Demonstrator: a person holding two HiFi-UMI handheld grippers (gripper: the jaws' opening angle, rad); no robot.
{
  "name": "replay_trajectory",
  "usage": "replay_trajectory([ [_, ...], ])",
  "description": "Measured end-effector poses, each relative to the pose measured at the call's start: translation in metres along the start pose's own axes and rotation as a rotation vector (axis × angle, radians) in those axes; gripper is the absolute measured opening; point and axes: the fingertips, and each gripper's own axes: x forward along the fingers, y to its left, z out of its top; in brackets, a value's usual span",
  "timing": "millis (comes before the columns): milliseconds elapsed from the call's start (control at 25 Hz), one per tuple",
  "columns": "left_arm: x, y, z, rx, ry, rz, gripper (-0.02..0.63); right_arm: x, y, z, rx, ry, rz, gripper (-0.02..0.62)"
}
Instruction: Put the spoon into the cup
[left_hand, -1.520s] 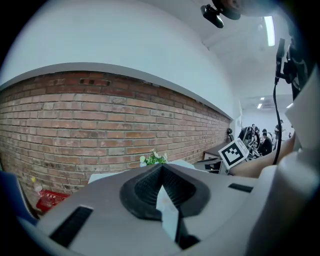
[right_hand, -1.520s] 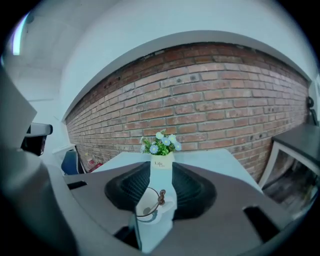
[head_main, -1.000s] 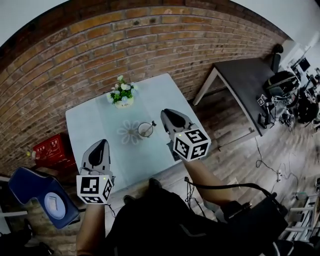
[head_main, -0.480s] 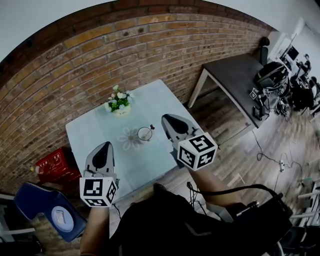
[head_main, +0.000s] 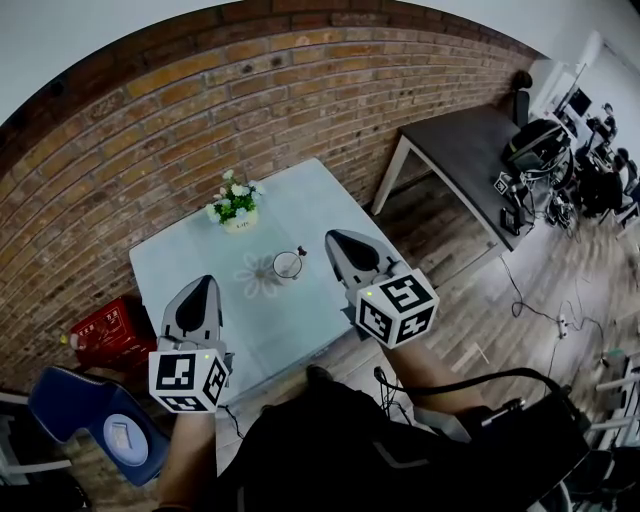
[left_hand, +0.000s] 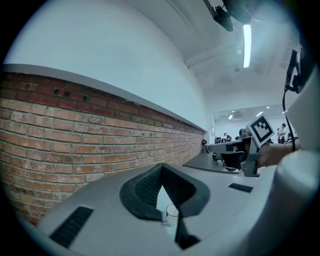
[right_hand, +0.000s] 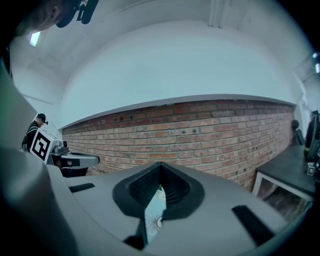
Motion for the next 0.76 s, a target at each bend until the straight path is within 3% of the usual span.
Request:
replay_trajectory([
  [760,0.0018,-0.0010,-0.0043,-0.034,0.009,0.025,0.009,0.0055,-0.0071,0.0028,0.013,-0.029,0.003,0.018],
])
